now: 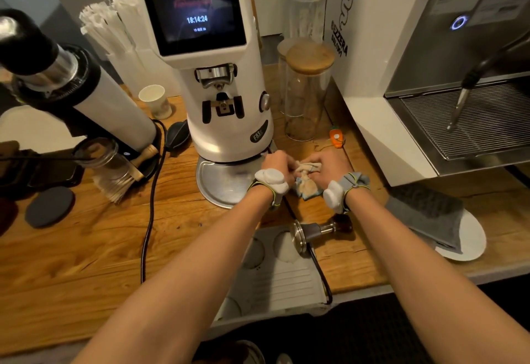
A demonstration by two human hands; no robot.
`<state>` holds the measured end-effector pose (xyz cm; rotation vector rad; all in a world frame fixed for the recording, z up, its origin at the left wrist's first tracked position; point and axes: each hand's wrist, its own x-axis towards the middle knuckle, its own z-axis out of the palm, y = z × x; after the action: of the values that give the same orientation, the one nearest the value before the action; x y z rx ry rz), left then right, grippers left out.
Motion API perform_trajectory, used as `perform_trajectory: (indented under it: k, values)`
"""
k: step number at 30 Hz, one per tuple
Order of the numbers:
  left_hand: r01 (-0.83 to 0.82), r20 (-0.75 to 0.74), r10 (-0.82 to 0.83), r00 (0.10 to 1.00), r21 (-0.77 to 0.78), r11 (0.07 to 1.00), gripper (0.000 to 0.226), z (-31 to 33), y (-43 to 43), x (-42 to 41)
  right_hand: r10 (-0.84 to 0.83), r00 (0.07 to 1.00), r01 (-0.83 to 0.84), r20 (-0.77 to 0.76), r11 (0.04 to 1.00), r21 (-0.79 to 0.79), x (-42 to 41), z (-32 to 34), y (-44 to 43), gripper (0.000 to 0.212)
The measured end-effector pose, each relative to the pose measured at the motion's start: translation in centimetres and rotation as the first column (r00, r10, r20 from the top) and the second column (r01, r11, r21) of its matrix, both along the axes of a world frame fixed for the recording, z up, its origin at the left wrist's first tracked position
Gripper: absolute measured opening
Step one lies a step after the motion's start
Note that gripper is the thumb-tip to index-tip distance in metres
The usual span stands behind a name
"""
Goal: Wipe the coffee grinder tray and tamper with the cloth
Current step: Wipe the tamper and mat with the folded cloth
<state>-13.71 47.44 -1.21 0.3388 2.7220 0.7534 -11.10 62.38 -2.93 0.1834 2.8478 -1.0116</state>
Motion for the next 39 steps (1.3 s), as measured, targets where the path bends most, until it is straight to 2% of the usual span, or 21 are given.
perform_trajectory:
  k: [6, 11, 15, 22, 34, 39]
  values:
    - [0.045, 0.007, -0.045, 0.999, -0.106, 0.993, 0.021, 0.4, -0.8, 2.0, 0.053, 0.994, -0.055, 0.093, 0.998, 0.019, 1.3, -0.2, -0.6, 0.031]
    - [0.045, -0.015, -0.048, 0.999, -0.119, 0.992, 0.021, 0.4, -0.9, 1.9, 0.035, 0.997, -0.038, 0.067, 0.998, 0.047, 1.2, -0.2, -0.8, 0.031]
    - [0.058, -0.015, -0.060, 0.998, -0.138, 0.989, 0.021, 0.6, -0.3, 0.8, 0.023, 0.996, -0.023, 0.085, 1.000, 0.003, 0.3, -0.1, -0.6, 0.032]
    - [0.053, -0.033, -0.057, 0.998, -0.131, 0.990, 0.026, 0.5, 0.5, -2.0, -0.023, 0.999, 0.024, 0.045, 0.999, -0.027, -2.2, -0.4, -0.3, 0.029]
    - [0.017, 0.068, -0.009, 0.998, -0.126, 0.992, 0.025, 1.0, 1.8, -6.2, -0.058, 0.997, 0.058, -0.053, 0.998, -0.010, -5.4, -0.6, 0.0, 0.025]
    - [0.039, -0.004, -0.040, 0.999, -0.142, 0.989, 0.025, 0.3, 1.3, -4.8, -0.108, 0.992, 0.110, -0.067, 0.994, 0.021, -4.1, -0.5, -0.4, 0.027]
